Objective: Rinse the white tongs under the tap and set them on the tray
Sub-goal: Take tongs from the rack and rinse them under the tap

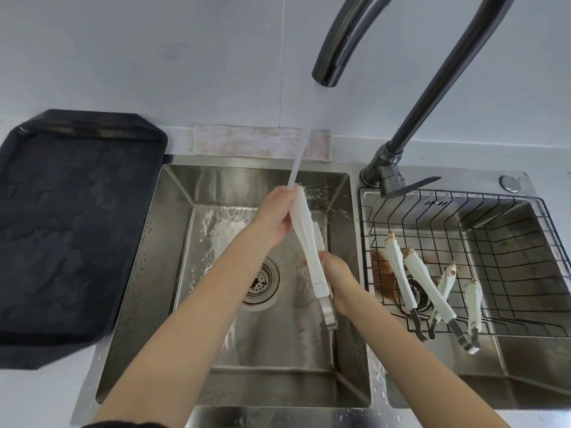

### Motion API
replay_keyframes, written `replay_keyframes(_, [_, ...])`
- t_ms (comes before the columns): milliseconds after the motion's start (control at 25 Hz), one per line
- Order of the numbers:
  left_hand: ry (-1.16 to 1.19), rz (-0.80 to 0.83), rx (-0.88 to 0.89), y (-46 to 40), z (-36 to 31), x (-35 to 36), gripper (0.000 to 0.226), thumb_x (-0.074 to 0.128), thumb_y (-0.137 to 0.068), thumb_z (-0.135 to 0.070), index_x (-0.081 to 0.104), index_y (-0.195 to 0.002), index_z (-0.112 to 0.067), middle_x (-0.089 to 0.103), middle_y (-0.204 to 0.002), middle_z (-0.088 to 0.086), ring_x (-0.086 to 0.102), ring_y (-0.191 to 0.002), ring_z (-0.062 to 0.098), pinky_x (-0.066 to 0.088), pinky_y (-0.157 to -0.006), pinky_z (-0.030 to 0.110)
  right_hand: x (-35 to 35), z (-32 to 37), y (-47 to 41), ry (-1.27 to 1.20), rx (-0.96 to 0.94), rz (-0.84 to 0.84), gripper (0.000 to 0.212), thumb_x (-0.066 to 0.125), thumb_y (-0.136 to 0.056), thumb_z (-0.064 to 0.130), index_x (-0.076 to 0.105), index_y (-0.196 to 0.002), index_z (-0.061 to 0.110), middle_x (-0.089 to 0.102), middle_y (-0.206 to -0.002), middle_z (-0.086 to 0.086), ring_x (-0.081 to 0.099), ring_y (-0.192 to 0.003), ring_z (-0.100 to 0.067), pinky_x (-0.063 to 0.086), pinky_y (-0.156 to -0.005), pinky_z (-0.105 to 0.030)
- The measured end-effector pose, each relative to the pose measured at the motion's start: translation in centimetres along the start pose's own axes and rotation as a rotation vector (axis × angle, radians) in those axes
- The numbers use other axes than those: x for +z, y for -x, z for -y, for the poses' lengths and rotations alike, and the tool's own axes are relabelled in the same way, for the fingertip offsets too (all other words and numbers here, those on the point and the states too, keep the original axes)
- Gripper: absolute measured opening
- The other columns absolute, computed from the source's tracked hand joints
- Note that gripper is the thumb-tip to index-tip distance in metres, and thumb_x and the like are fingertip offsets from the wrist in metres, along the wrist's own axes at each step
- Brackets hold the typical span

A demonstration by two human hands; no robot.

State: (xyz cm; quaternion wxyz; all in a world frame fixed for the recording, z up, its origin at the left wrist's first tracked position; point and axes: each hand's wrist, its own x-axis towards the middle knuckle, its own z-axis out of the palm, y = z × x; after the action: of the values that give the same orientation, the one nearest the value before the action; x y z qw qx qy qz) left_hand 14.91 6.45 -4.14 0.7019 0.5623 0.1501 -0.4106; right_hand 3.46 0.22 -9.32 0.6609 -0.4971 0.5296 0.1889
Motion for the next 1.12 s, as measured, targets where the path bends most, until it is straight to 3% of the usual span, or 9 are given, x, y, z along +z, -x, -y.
replay_keyframes(160, [-0.114, -0.085, 0.040, -0.6, -0.3, 0.6, 0.023, 0.046, -0.094, -0.035, 0.056, -0.088, -0.015, 0.050, -0.077, 0.003, 0.050, -0.071, 0.016, 0.049, -0.072, 0.031, 0.3, 0.6, 0.7, 0.002, -0.074, -0.007, 0.034, 0.033, -0.097, 0.028, 0.051, -0.121, 0.013, 0.052, -0.074, -0.004, 0.047, -0.063, -0.015, 0.038, -0.055, -0.025])
replay_keyframes(280, [-0.195, -0.147, 0.036, -1.0, -0.2, 0.7, 0.043, 0.040, -0.093, -0.048, 0.056, -0.104, -0.011, 0.051, -0.074, 0.004, 0.051, -0.068, 0.017, 0.047, -0.066, 0.031, 0.3, 1.0, 1.7, -0.031, -0.175, -0.023, 0.030, 0.026, -0.100, 0.023, 0.052, -0.090, 0.011, 0.043, -0.065, -0.002, 0.038, -0.055, -0.012, 0.034, -0.050, -0.023])
replay_keyframes(320, [-0.184, -0.145, 0.047, -1.1, -0.1, 0.6, 0.047, 0.038, -0.093, -0.050, 0.057, -0.106, -0.008, 0.051, -0.072, 0.004, 0.050, -0.063, 0.016, 0.047, -0.060, 0.029, 0.3, 1.0, 1.8, -0.056, -0.223, -0.039, 0.030, 0.026, -0.100, 0.021, 0.052, -0.089, 0.010, 0.040, -0.063, -0.001, 0.035, -0.053, -0.011, 0.033, -0.046, -0.020])
replay_keyframes(480, [-0.017, -0.086, 0.063, -0.6, 1.0, -0.9, 0.039, 0.040, -0.093, -0.046, 0.055, -0.096, -0.011, 0.049, -0.063, -0.002, 0.046, -0.047, 0.008, 0.041, -0.047, 0.020, 0.3, 1.8, 1.7, -0.229, -0.391, -0.111, 0.024, 0.033, -0.099, 0.014, 0.049, -0.115, 0.006, 0.046, -0.068, 0.001, 0.035, -0.051, -0.009, 0.032, -0.035, -0.011])
replay_keyframes(560, [0.018, -0.064, 0.073, -0.5, 1.8, -2.0, 0.027, 0.048, -0.094, -0.032, 0.052, -0.103, -0.008, 0.055, -0.071, -0.001, 0.054, -0.054, 0.006, 0.046, -0.051, 0.018, 0.0, 2.5, 2.2, -0.225, -0.492, -0.152, 0.025, 0.041, -0.097, 0.013, 0.050, -0.119, 0.008, 0.051, -0.072, 0.002, 0.042, -0.054, -0.007, 0.038, -0.040, -0.009])
replay_keyframes(720, [-0.003, 0.002, 0.013, -0.2, 2.9, -3.3, 0.017, 0.045, -0.096, -0.017, 0.053, -0.106, -0.005, 0.063, -0.090, 0.004, 0.063, -0.082, 0.013, 0.054, -0.074, 0.025, 0.1, 3.6, 3.6, 0.013, -0.748, -0.238, 0.038, 0.054, -0.092, 0.019, 0.046, -0.129, 0.015, 0.058, -0.094, 0.003, 0.055, -0.076, -0.006, 0.046, -0.061, -0.012])
replay_keyframes(880, [-0.055, 0.101, 0.004, 0.4, 2.7, -3.5, 0.011, 0.042, -0.096, -0.009, 0.053, -0.098, -0.010, 0.064, -0.091, 0.003, 0.064, -0.082, 0.014, 0.058, -0.060, 0.022, 1.3, 5.2, 4.4, 0.144, -0.892, -0.224, 0.039, 0.060, -0.088, 0.016, 0.049, -0.126, 0.016, 0.053, -0.086, 0.017, 0.054, -0.077, 0.004, 0.046, -0.066, -0.005])
replay_keyframes(1000, [0.015, 0.118, 0.011, 0.7, 2.4, -4.1, 0.014, 0.043, -0.094, -0.003, 0.053, -0.093, -0.013, 0.065, -0.091, 0.003, 0.064, -0.079, 0.014, 0.059, -0.059, 0.021, 2.2, 6.1, 4.6, 0.187, -0.933, -0.195, 0.041, 0.061, -0.087, 0.015, 0.051, -0.126, 0.015, 0.056, -0.087, 0.013, 0.055, -0.079, 0.000, 0.046, -0.071, -0.009])
replay_keyframes(1120, [0.030, 0.144, 0.032, 1.0, 2.0, -4.5, 0.017, 0.042, -0.093, 0.002, 0.051, -0.104, -0.007, 0.064, -0.091, 0.004, 0.064, -0.079, 0.015, 0.059, -0.060, 0.022, 2.7, 6.5, 4.7, 0.196, -0.944, -0.179, 0.042, 0.062, -0.086, 0.018, 0.052, -0.127, 0.016, 0.059, -0.099, 0.007, 0.056, -0.089, -0.006, 0.045, -0.077, -0.013])
